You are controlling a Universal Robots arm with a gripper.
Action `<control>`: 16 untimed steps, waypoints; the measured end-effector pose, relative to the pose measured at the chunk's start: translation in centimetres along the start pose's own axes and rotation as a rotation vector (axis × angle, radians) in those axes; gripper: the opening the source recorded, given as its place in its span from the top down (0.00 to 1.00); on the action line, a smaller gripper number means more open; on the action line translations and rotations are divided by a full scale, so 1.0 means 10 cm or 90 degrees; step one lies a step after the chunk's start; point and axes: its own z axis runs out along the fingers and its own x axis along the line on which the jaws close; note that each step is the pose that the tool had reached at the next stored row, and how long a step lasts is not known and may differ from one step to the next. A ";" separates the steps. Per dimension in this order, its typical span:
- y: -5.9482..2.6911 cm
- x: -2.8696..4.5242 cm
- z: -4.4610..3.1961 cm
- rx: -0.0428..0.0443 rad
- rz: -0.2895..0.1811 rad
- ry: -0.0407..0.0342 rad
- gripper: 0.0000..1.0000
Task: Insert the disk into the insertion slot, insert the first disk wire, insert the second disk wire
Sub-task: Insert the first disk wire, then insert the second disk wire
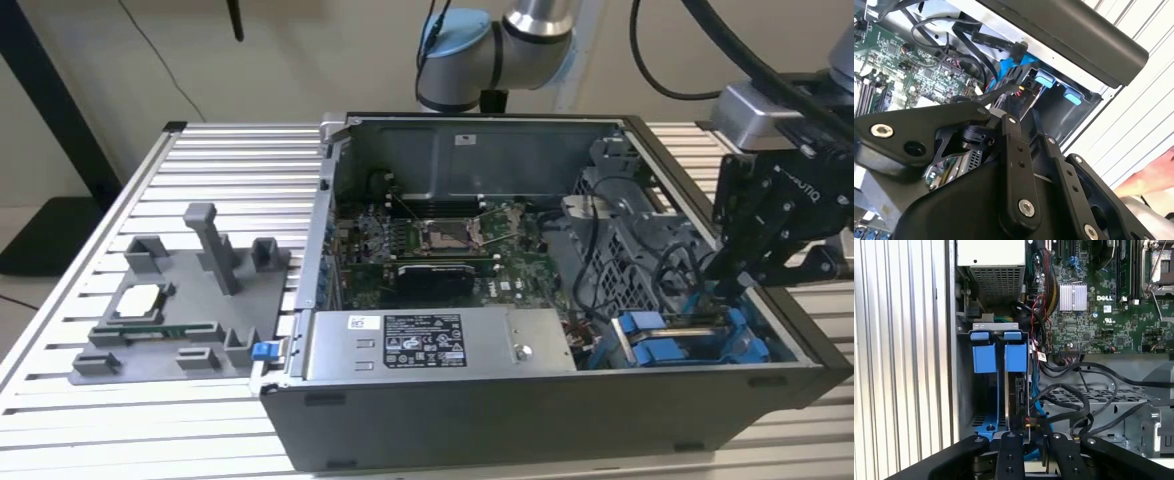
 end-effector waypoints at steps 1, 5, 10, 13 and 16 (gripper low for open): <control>0.000 -0.004 -0.008 0.0001 0.000 0.0000 0.00; -0.011 -0.014 -0.025 0.0003 0.000 -0.0001 0.00; -0.079 -0.018 -0.027 0.0012 0.000 -0.0005 0.00; -0.128 -0.022 -0.028 0.0021 0.000 -0.0010 0.00; -0.177 -0.026 -0.030 0.0034 0.000 -0.0036 0.00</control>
